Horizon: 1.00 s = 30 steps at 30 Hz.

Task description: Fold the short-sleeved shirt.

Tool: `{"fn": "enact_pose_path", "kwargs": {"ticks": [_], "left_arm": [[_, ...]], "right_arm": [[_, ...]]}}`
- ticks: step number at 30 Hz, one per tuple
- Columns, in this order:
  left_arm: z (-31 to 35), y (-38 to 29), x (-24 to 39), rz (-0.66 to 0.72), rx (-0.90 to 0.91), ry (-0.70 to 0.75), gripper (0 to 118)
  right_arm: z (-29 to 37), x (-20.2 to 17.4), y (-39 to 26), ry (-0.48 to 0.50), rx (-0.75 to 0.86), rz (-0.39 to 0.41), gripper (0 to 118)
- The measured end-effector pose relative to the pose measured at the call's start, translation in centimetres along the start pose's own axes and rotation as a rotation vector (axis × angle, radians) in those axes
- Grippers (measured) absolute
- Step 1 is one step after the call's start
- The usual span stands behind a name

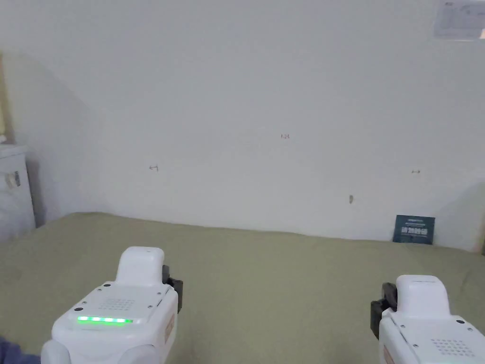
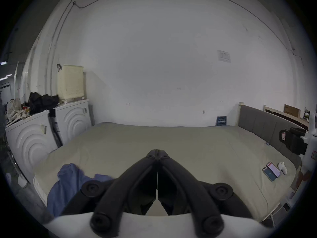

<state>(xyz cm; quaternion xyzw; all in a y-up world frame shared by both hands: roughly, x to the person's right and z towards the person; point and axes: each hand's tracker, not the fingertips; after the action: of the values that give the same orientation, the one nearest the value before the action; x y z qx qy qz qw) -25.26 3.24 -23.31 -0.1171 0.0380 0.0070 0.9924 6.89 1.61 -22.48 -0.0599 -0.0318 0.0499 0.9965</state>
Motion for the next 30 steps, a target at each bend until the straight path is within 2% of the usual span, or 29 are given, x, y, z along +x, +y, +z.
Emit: {"fn": "enact_pose_path", "kwargs": {"ticks": [9, 13, 16, 22, 27, 30], "left_arm": [[5.4, -0.6, -16.9, 0.038, -0.036, 0.394, 0], [7.4, -1.6, -21.8, 0.070, -0.076, 0.488, 0], [7.5, -2.4, -23.5, 0.059, -0.099, 0.517, 0], [4.4, -4.7, -24.0, 0.069, -0.173, 0.477, 0], [-1.6, -8.6, -23.8, 0.074, -0.301, 0.383, 0], [-6.3, -12.0, -24.7, 0.139, -0.419, 0.331, 1]], "right_arm": [[-2.9, -16.3, 0.7, 0.403, -0.017, -0.074, 0], [-3.3, -20.7, 0.4, 0.463, -0.003, -0.040, 0], [-3.8, -22.1, 0.2, 0.495, -0.022, -0.051, 0], [-5.3, -22.5, -1.1, 0.483, -0.060, -0.010, 0], [-6.5, -21.7, -3.6, 0.450, -0.134, 0.016, 0], [-6.9, -21.2, -5.8, 0.438, -0.191, 0.045, 0]]}}
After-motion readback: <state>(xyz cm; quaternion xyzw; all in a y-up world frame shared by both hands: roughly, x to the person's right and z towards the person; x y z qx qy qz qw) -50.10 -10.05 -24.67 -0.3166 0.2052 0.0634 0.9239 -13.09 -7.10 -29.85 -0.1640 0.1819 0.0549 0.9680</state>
